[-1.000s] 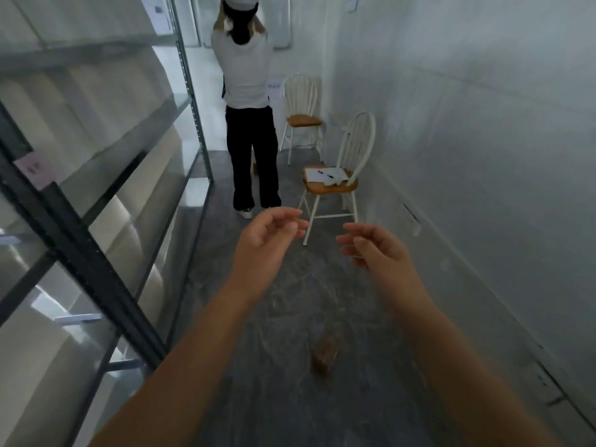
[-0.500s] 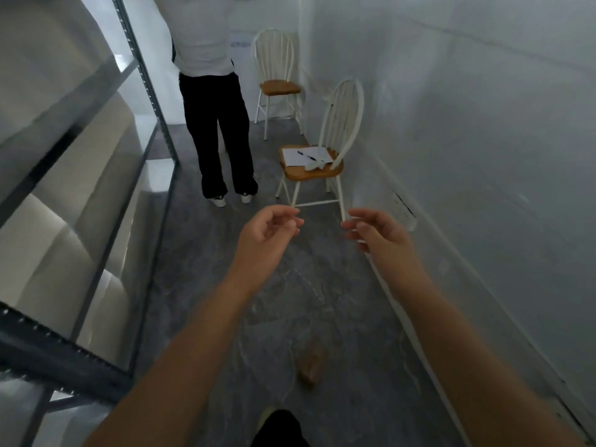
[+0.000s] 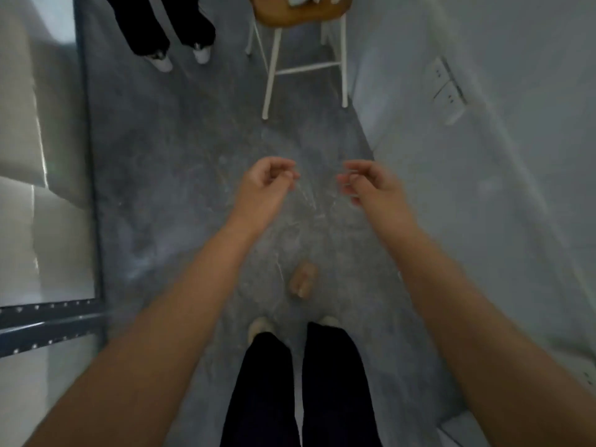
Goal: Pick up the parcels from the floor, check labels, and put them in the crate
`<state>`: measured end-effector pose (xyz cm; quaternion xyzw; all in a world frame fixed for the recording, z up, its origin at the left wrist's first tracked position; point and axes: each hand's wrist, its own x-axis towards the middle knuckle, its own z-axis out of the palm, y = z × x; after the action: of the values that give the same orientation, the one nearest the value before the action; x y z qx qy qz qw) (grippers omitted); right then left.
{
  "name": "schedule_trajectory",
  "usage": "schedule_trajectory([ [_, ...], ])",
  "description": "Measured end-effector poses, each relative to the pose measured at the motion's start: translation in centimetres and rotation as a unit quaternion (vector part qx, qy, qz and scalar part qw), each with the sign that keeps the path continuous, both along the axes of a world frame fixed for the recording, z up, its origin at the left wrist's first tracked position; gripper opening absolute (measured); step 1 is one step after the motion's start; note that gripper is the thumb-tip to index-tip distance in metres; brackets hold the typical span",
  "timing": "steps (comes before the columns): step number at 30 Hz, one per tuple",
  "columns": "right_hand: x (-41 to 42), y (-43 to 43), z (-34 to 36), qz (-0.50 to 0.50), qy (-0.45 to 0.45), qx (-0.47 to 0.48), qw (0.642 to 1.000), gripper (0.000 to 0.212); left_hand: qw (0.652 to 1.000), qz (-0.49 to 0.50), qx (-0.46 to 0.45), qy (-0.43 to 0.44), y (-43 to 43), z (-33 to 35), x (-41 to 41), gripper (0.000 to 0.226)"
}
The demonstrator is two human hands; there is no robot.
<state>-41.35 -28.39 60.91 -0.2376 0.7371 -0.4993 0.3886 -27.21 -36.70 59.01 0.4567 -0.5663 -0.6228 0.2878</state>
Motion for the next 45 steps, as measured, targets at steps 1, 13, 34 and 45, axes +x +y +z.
schedule_trajectory([
  [1,-0.6,-0.2,-3.1,-0.003,-0.007,0.018,1.000,0.020,1.000,0.004,0.011,-0.012,-0.2,-3.2,-0.3,0.023],
  [13,-1.8,3.7,-42.2,-0.014,-0.056,0.217,0.974,0.022,0.967,-0.107,0.156,-0.169,5.8,-41.7,-2.5,0.025],
  [34,0.2,6.6,-49.5,-0.146,-0.251,0.226,0.930,0.038,0.953,-0.102,0.165,-0.233,10.4,-48.7,-4.4,0.057],
  [45,-7.2,-2.2,-14.0,-0.219,-0.341,0.027,0.914,0.041,0.936,-0.205,-0.209,-0.194,-1.4,-14.2,-9.6,0.065],
])
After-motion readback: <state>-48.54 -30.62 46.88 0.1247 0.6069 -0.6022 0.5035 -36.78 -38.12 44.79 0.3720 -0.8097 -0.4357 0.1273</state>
